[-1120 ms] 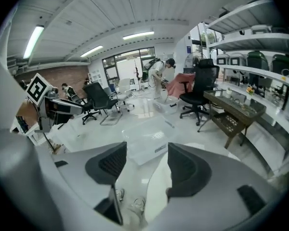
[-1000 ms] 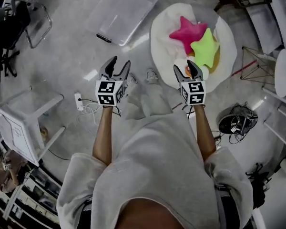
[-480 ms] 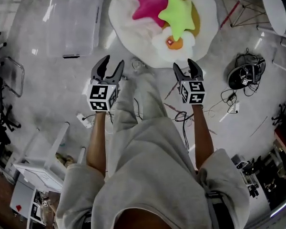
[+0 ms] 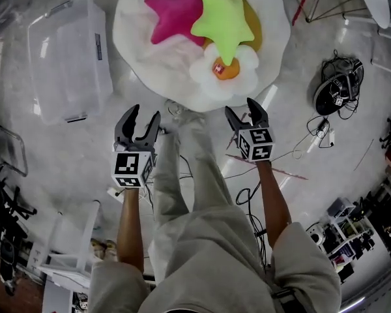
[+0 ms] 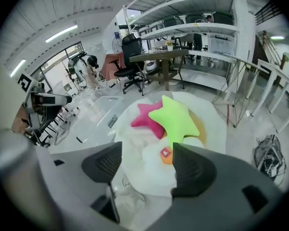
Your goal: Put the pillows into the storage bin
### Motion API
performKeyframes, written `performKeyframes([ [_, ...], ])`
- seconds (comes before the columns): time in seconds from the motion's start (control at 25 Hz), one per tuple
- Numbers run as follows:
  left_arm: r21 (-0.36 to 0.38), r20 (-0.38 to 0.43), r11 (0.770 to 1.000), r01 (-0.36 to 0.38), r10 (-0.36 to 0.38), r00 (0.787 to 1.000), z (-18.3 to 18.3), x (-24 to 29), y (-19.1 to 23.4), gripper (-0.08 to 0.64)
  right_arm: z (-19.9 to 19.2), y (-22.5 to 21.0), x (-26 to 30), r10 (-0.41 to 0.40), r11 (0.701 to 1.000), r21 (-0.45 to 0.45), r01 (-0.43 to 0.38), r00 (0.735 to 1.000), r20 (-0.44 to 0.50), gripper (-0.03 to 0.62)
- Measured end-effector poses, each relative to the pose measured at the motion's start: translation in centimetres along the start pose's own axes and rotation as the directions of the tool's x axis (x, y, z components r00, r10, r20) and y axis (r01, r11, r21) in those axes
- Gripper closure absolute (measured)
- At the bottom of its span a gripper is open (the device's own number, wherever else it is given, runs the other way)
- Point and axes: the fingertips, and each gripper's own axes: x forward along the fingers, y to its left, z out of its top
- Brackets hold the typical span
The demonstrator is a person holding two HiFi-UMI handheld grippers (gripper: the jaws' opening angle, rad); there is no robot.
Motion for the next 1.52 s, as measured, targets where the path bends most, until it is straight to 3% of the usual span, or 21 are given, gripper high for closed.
performKeyframes([
  [0.24,-0.011,0.000,1.000,0.022,-0.022,1.000,-3.5,6.1,2.1,0.330,-1.4,-4.0,8.8,-0.013,0.998,0.059,0.012,1.000,0.010,0.259],
  [0.6,-0.028,-0.005,0.999,0.035,-0.035,0.999,-8.0,14.9,5.7,0.330,-4.3,-12.0,22.1,-0.111,0.982,0.150,0.112,0.994,-0.015,0.181],
  [0.92,-0.025,-0.011,0.997,0.067,-0.067,0.998,-10.0,18.6,6.3,0.330,-4.9,-16.4,31.0,-0.130,0.975,0.170,0.147,0.986,-0.108,0.152],
  [1.2,-0.026,-0.031,0.998,0.063,-0.064,0.997,-12.5,18.5,6.8,0.330,-5.3,-17.5,35.2,-0.141,0.973,0.141,0.182,0.956,-0.258,0.127],
  [1.36,-0.034,-0.038,0.998,0.046,-0.047,0.998,-13.1,17.4,7.7,0.330,-4.5,-16.8,34.8,-0.141,0.976,0.117,0.183,0.944,-0.299,0.243],
  [1.52,-0.033,-0.025,0.999,0.035,-0.036,0.999,-11.8,16.6,7.9,0.330,-3.1,-16.2,33.1,-0.067,0.975,0.188,0.121,0.961,-0.269,0.285],
])
